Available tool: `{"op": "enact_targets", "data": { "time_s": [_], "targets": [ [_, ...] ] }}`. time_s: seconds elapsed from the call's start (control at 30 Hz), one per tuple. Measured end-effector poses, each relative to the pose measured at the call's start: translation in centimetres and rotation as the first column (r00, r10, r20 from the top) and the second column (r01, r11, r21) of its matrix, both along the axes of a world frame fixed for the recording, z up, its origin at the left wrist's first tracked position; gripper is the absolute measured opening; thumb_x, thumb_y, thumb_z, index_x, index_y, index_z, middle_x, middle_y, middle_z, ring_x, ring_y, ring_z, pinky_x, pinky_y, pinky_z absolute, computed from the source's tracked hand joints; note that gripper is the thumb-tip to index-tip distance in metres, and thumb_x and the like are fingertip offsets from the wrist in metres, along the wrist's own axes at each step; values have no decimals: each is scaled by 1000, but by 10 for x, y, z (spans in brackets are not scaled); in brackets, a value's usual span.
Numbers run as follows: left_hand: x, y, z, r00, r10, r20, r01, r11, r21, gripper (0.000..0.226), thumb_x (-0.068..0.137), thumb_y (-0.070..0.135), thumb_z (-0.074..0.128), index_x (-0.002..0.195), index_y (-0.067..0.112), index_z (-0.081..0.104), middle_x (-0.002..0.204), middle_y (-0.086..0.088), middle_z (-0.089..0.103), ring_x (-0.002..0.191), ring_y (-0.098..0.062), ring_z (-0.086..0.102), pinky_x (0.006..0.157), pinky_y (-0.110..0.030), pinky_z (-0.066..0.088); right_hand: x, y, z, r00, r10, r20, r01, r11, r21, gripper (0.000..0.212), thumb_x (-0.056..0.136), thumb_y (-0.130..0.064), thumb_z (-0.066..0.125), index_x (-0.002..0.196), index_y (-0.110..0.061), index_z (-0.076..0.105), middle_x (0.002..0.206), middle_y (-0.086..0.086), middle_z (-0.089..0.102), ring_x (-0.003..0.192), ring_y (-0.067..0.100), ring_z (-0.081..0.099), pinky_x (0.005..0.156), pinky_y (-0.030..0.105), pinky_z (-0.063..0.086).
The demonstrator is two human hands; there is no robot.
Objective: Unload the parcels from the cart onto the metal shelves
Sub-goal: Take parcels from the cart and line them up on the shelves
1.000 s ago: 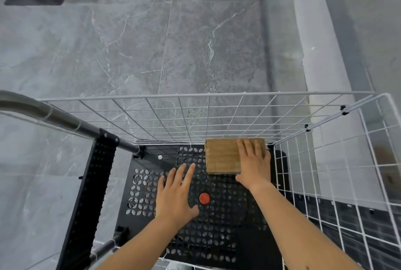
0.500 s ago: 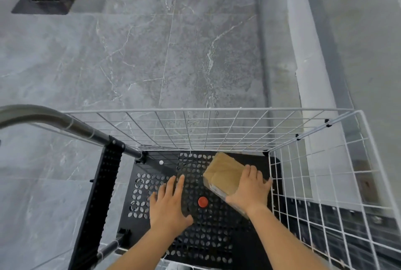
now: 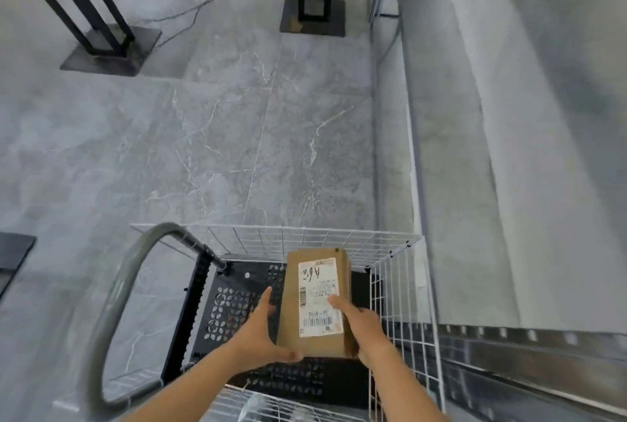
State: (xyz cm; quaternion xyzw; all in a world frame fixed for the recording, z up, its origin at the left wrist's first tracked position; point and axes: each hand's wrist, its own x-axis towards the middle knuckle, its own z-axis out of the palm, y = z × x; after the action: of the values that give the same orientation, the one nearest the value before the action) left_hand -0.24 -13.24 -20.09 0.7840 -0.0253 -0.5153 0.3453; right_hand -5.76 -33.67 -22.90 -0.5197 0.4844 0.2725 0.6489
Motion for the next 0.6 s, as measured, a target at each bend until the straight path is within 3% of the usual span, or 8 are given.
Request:
{"op": "enact_targets", "data": {
  "time_s": [0.1,0.23,0.3,0.4,0.5,0.6],
  "targets": [
    [-1,-4,54,1000,26,-13,-28,985,-170,153,42,56,88,147,26,-19,136,21,26,131,-10,38,108,-29,34,1,-4,63,1000,-15,22,13,997,74,61,62,-51,77,107,-10,70,97,10,75,96,29,69,86,46,55],
    [7,-17,124,992,99,79,-67,940,-335,131,54,34,92,144,40,-3,134,22,41,113,1,55,91,-20,49,9,-15,142,983,-74,167,43,983,181,55,72,-57,69,113,-20,68,109,10,72,108,32,64,92,54,51],
    [15,-24,162,975,154,159,-84,923,-375,123,50,39,92,135,53,4,132,21,44,110,0,56,89,-20,49,11,-21,181,953,-123,278,62,974,217,49,79,-54,66,116,-22,65,112,11,71,111,33,62,92,58,50],
    [24,-36,213,949,185,257,-53,892,-449,111,52,46,86,128,58,6,126,31,37,107,2,50,91,-15,45,15,-30,238,898,-168,407,108,980,168,46,82,-45,66,124,-27,59,117,9,68,113,32,59,86,56,54],
    [26,-39,252,923,219,315,-35,866,-499,116,46,59,83,131,55,5,124,31,38,109,5,50,97,-19,40,14,-26,288,838,-153,524,118,988,100,39,88,-41,61,126,-35,58,118,-1,68,114,29,57,77,49,56],
    [21,-36,276,917,228,326,1,818,-575,110,52,47,85,126,58,4,128,26,43,111,19,48,93,-13,45,1,-10,329,758,-118,642,160,987,-6,32,94,-40,53,125,-40,57,113,-10,70,111,19,62,85,45,56]
  ]
}}
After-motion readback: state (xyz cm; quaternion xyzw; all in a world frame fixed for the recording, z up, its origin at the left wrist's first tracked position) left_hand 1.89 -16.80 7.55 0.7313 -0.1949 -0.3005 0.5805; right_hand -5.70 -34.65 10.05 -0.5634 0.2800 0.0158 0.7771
